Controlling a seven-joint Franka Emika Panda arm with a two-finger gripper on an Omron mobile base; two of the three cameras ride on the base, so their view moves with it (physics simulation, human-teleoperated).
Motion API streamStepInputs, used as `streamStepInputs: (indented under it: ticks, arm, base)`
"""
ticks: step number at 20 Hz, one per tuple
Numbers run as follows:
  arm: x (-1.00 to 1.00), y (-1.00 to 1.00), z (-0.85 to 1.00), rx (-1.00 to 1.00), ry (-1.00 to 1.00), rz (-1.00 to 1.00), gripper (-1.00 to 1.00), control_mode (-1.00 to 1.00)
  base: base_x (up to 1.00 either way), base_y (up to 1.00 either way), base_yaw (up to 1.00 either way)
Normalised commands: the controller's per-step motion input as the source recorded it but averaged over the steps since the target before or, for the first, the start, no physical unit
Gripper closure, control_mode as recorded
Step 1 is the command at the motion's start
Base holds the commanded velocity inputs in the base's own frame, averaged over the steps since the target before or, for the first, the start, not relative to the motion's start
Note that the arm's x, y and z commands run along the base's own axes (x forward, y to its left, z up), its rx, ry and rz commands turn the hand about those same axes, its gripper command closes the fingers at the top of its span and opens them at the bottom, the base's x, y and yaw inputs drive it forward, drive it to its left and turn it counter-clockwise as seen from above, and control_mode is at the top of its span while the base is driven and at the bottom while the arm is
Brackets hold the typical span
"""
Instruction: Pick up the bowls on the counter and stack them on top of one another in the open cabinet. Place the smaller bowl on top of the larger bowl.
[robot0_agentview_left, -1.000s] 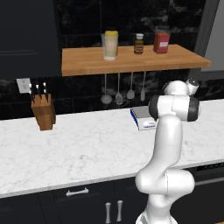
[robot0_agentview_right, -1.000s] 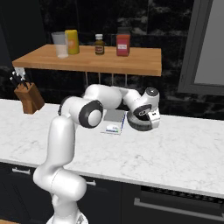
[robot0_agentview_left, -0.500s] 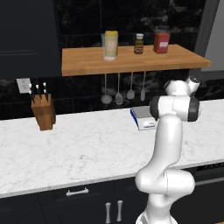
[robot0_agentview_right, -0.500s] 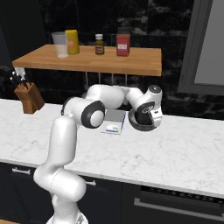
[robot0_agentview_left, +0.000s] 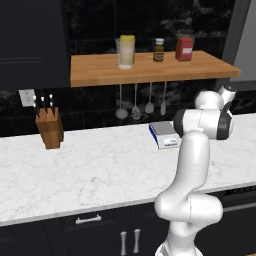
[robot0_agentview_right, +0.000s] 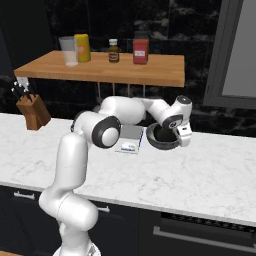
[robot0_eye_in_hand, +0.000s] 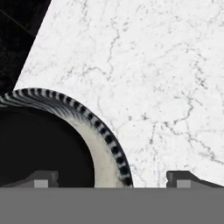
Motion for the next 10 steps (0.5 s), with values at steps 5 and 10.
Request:
streamStepInputs:
  ticks: [5, 10]
  arm:
    - [0.0, 0.24, -0.51, -0.08, 0.02, 0.0, -1.0, -1.0]
    - [0.03, 0.4, -0.54, -0.05, 0.03, 0.0, -1.0, -1.0]
  base:
    - [0.0, 0.0, 0.0]
    - [0.0, 0.0, 0.0]
